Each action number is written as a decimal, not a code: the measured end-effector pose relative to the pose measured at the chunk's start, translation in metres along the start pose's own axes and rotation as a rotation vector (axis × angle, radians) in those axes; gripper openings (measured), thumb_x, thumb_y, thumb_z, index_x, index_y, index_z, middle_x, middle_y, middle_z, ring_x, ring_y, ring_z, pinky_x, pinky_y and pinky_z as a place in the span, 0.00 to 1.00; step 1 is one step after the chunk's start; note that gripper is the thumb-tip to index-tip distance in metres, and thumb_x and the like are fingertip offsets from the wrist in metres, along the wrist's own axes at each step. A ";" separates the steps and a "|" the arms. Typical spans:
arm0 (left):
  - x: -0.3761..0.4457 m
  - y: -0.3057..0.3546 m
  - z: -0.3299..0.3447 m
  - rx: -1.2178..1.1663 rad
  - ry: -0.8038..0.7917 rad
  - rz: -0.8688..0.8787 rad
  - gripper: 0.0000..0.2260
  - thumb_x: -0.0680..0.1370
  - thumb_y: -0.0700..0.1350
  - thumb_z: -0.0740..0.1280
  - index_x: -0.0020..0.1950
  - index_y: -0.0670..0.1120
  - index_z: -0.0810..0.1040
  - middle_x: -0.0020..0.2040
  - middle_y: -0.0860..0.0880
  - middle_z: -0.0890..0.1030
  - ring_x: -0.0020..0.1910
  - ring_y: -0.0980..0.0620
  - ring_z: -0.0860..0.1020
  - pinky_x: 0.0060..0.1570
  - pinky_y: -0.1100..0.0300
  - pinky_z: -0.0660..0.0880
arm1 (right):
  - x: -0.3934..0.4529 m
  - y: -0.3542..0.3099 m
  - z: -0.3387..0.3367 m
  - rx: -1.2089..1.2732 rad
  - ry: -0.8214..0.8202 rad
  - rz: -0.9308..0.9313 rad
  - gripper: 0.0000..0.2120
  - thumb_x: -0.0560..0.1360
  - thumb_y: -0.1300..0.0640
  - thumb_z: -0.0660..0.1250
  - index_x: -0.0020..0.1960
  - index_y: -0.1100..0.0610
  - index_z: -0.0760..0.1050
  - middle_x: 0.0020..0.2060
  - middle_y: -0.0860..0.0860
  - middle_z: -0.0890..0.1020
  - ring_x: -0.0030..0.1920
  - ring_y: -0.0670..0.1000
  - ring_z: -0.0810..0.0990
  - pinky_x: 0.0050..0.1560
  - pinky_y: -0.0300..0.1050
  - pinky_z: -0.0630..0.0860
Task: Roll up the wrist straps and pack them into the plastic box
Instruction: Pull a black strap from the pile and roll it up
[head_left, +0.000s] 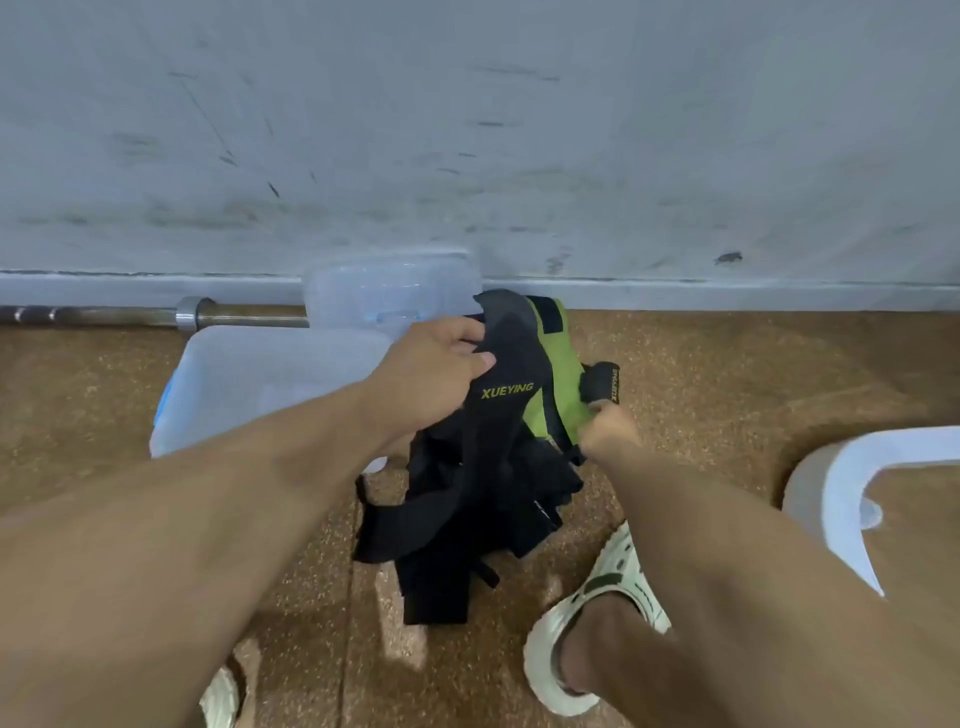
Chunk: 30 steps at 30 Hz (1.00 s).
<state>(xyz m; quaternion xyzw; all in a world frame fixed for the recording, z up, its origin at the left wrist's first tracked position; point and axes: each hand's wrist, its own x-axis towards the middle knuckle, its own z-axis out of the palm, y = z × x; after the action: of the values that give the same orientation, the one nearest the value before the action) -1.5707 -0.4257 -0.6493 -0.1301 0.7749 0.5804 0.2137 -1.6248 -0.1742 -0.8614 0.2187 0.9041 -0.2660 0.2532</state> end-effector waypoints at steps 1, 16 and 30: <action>0.006 -0.001 0.008 -0.007 0.004 -0.017 0.16 0.81 0.45 0.68 0.69 0.49 0.77 0.66 0.48 0.80 0.62 0.47 0.80 0.65 0.48 0.77 | 0.008 0.003 0.006 0.009 0.034 0.006 0.27 0.77 0.59 0.66 0.76 0.54 0.69 0.70 0.58 0.74 0.68 0.62 0.75 0.69 0.56 0.74; 0.055 -0.012 0.035 -0.030 0.080 -0.161 0.14 0.82 0.42 0.68 0.68 0.48 0.78 0.58 0.51 0.85 0.55 0.50 0.84 0.60 0.48 0.80 | 0.080 0.005 -0.019 0.174 0.260 0.093 0.16 0.83 0.59 0.59 0.67 0.64 0.74 0.62 0.63 0.80 0.61 0.65 0.79 0.59 0.53 0.75; -0.020 0.018 0.033 -0.177 0.351 -0.052 0.18 0.84 0.43 0.64 0.75 0.47 0.72 0.73 0.49 0.74 0.70 0.50 0.72 0.63 0.62 0.66 | -0.028 -0.122 -0.208 0.494 0.645 -0.441 0.19 0.85 0.48 0.55 0.49 0.60 0.77 0.40 0.52 0.80 0.47 0.58 0.82 0.46 0.52 0.78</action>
<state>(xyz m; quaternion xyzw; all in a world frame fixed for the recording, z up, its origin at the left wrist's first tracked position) -1.5560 -0.3899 -0.6320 -0.2675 0.7425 0.6091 0.0779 -1.7390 -0.1518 -0.6481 0.1463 0.8711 -0.4393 -0.1634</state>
